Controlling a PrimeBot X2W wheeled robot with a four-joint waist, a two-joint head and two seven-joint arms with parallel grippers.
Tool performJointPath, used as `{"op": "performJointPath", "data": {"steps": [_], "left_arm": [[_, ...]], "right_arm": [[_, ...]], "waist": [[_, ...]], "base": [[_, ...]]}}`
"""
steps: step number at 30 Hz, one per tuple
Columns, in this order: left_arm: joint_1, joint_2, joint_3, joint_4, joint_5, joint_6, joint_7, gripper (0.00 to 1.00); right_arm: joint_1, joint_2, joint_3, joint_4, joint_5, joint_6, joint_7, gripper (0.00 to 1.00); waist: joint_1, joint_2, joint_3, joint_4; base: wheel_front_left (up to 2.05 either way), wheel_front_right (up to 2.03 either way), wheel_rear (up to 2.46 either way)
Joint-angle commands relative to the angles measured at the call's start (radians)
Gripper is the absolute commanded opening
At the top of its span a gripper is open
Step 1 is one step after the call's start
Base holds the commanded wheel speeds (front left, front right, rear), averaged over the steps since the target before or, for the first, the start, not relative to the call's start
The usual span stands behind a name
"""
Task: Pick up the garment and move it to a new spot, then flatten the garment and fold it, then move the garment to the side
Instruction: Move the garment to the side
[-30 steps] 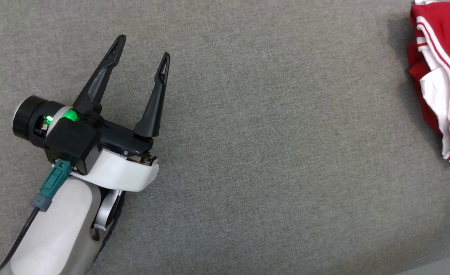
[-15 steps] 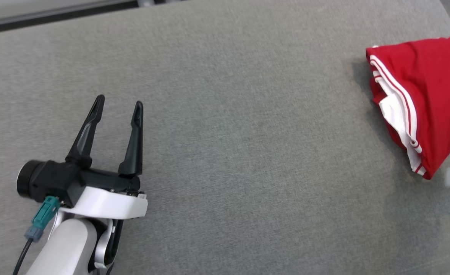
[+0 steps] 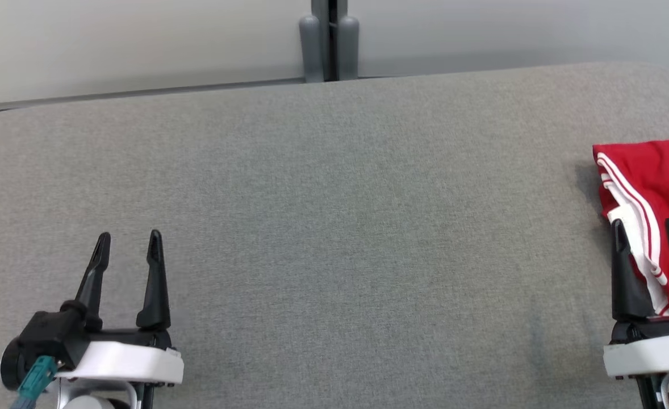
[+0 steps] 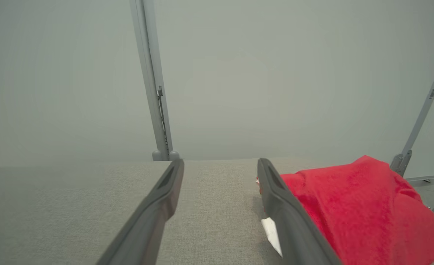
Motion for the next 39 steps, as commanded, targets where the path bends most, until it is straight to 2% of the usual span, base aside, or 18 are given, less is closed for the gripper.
{"op": "performJointPath", "data": {"steps": [1,10,16,39], "left_arm": [[0.023,0.001,0.011,0.005,-0.012,0.004,-0.005,1.0],[0.142,0.019,-0.005,0.034,-0.023,-0.015,0.003,1.0],[0.188,0.032,-0.013,0.026,-0.024,-0.005,0.021,1.0],[0.212,0.054,-0.021,-0.015,-0.027,0.024,0.06,1.0]], "right_arm": [[0.024,0.001,-0.002,-0.017,-0.004,-0.002,0.015,1.0],[0.17,0.005,0.021,-0.08,-0.008,-0.002,0.106,1.0],[0.214,0.009,0.031,-0.104,0.0,-0.002,0.136,1.0],[0.208,0.017,0.051,-0.099,-0.005,-0.002,0.137,1.0]], "waist": [[0.0,0.0,-0.057,0.046],[0.0,0.0,-0.188,0.08],[0.0,0.0,-0.227,0.075],[0.0,0.0,-0.244,0.065]], "base": [[0.0,0.0,0.0],[0.0,0.0,0.0],[0.0,0.0,0.0],[0.0,0.0,0.0]]}}
